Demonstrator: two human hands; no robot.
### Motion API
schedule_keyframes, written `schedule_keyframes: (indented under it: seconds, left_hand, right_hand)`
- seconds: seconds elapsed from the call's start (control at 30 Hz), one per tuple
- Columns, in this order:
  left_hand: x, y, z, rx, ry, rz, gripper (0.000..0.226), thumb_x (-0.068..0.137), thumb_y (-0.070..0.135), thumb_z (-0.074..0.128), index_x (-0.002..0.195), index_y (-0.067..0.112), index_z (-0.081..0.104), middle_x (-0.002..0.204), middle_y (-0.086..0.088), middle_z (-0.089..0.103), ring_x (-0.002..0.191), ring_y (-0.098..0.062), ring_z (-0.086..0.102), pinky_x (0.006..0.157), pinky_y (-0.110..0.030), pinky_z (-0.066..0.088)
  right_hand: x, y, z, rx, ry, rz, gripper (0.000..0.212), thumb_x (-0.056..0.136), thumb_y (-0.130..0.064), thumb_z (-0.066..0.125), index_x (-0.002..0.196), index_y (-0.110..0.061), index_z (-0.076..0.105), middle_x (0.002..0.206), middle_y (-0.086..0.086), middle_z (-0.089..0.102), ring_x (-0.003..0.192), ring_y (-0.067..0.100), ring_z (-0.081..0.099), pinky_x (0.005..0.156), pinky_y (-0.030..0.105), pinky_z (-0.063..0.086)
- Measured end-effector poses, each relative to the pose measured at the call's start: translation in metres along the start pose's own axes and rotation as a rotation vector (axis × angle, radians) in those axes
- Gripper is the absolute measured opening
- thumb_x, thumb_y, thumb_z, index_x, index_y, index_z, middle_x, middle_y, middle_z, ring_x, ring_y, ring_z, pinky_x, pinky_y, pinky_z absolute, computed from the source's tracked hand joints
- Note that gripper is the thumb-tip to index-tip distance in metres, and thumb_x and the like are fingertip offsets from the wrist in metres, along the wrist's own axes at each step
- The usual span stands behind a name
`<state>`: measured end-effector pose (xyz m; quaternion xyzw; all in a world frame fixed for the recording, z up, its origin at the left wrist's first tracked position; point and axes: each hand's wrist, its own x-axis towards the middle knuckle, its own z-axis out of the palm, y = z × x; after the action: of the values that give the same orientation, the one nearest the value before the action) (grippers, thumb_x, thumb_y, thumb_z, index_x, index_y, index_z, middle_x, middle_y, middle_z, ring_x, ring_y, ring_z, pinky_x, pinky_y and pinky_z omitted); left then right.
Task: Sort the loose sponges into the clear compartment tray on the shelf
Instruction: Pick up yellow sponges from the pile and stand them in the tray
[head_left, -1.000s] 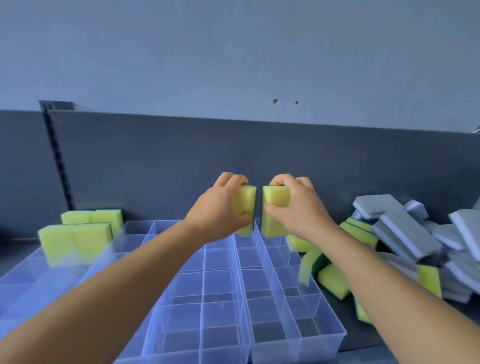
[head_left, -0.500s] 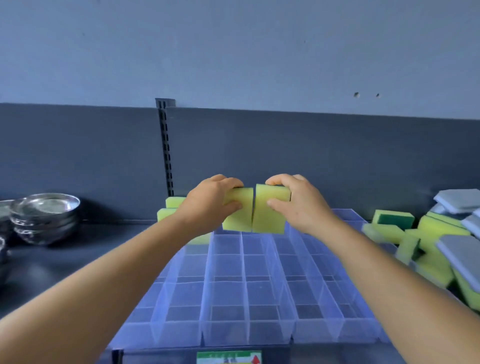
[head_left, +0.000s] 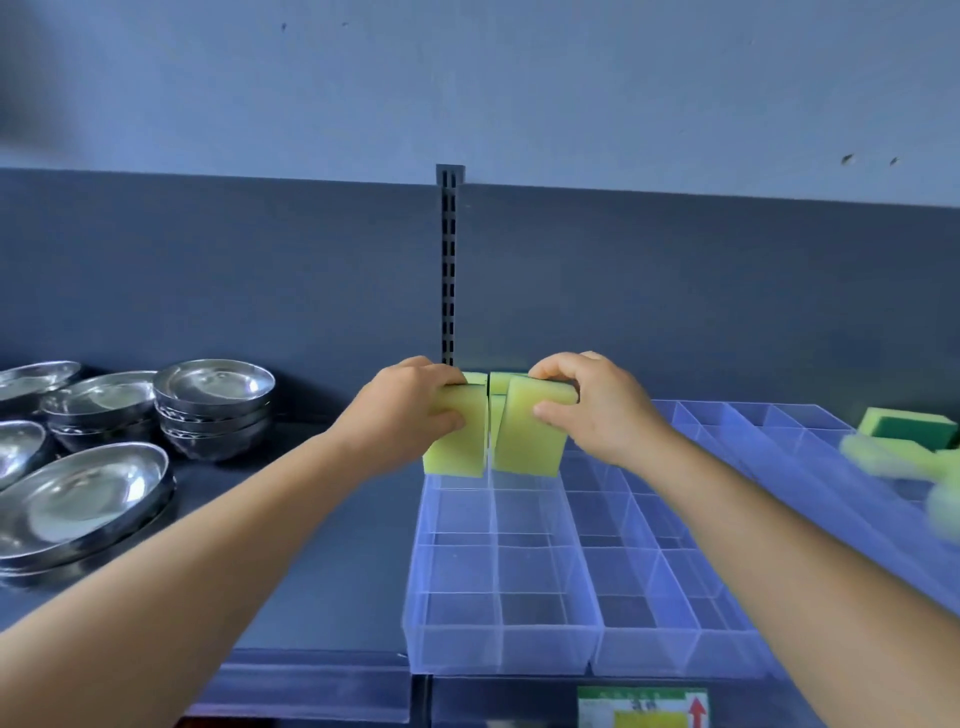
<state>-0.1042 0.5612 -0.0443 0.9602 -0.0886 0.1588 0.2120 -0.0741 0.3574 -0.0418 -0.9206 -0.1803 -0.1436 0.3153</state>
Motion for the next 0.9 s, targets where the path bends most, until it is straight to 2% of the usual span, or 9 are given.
schedule_keyframes:
  seconds: [0.17,0.3,0.43,0.73,0.9]
  left_hand:
    - [0.004,-0.005,0.007,-0.027,0.004,-0.010,0.038,0.088,0.025,0.061,0.125,0.024,0.056,0.112,0.003,0.054,0.099,-0.021,0.055,0.087,-0.035,0.049]
    - [0.009,0.000,0.017,-0.028,0.015,0.008,0.038,0.088,0.024,0.061,0.125,0.023,0.055,0.103,0.007,0.046,0.094,-0.020,0.053,0.083,-0.032,0.047]
    - [0.016,-0.004,0.018,-0.015,0.009,-0.030,0.039,0.088,0.025,0.061,0.126,0.022,0.055,0.107,0.002,0.051,0.099,-0.023,0.054,0.084,-0.031,0.046]
    - [0.012,-0.002,0.023,0.196,-0.090,-0.009,0.029,0.092,0.026,0.056,0.120,0.017,0.057,0.112,-0.004,0.050,0.097,-0.027,0.056,0.081,-0.035,0.049]
    - [0.012,-0.004,0.039,0.332,-0.177,0.006,0.022,0.092,0.028,0.055,0.104,0.010,0.058,0.103,-0.004,0.050,0.094,-0.026,0.053,0.068,-0.030,0.040]
  right_hand:
    - [0.006,0.002,0.014,-0.073,-0.057,0.007,0.032,0.085,-0.018,0.064,0.117,-0.022,0.061,0.112,-0.002,0.053,0.099,0.017,0.051,0.076,0.023,0.037]
    - [0.013,0.007,0.018,-0.106,-0.068,0.007,0.031,0.085,-0.017,0.064,0.115,-0.021,0.060,0.115,0.000,0.052,0.095,0.017,0.049,0.076,0.025,0.040]
    - [0.016,0.011,0.023,-0.126,-0.109,0.006,0.030,0.084,-0.019,0.065,0.114,-0.023,0.060,0.115,-0.002,0.052,0.104,0.019,0.052,0.086,0.031,0.045]
    - [0.021,0.011,0.024,-0.166,-0.160,-0.015,0.031,0.083,-0.019,0.067,0.113,-0.023,0.060,0.116,-0.002,0.053,0.110,0.018,0.053,0.090,0.030,0.044]
    - [0.015,0.009,0.032,-0.239,-0.203,-0.014,0.030,0.082,-0.021,0.067,0.111,-0.023,0.058,0.108,-0.010,0.046,0.107,0.018,0.052,0.088,0.032,0.046]
